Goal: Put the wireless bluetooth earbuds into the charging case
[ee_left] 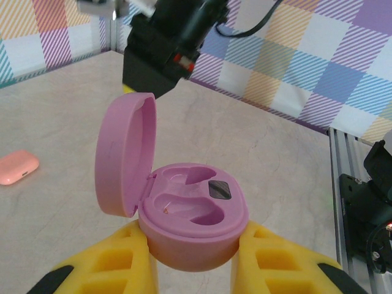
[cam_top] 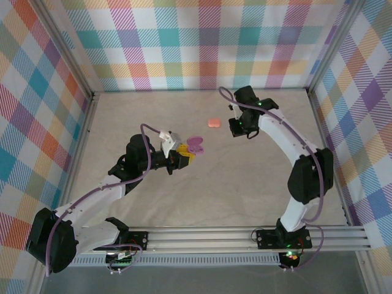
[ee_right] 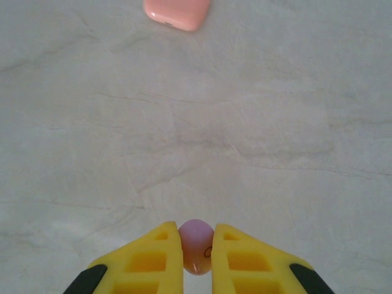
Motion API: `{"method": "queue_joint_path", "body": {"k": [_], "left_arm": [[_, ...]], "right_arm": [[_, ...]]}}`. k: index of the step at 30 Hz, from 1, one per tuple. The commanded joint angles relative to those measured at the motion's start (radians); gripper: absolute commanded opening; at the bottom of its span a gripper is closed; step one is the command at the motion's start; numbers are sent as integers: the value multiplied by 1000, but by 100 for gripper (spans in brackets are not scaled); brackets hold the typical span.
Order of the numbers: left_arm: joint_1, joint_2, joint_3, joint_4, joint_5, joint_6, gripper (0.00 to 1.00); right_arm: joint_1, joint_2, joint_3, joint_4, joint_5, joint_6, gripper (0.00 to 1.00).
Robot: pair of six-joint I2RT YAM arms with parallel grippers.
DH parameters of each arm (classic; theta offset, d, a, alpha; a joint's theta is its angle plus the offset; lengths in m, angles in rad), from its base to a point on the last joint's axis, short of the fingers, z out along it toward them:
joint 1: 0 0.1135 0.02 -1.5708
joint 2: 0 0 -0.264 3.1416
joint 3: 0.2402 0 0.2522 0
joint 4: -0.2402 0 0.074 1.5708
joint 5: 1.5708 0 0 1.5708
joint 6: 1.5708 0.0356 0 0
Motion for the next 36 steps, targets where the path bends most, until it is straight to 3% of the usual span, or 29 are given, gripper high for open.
{"method": "queue_joint_path", "body": {"k": [1,11,21,36], "left_arm": [[-7,-24,22,27,19,11,18],[-9,-14,29,42,9,8,18],[-9,-29,29,45,7,-3,18],[-9,-73,-4,88,10,-23,18]], "right_arm": [[36,-76,29,-70,40,-35,13],[213,-272,69,-84,92,-59,14],[431,-366,18,66,71,-234,14],[472,-371,-108,188,-3,-269,16]]}}
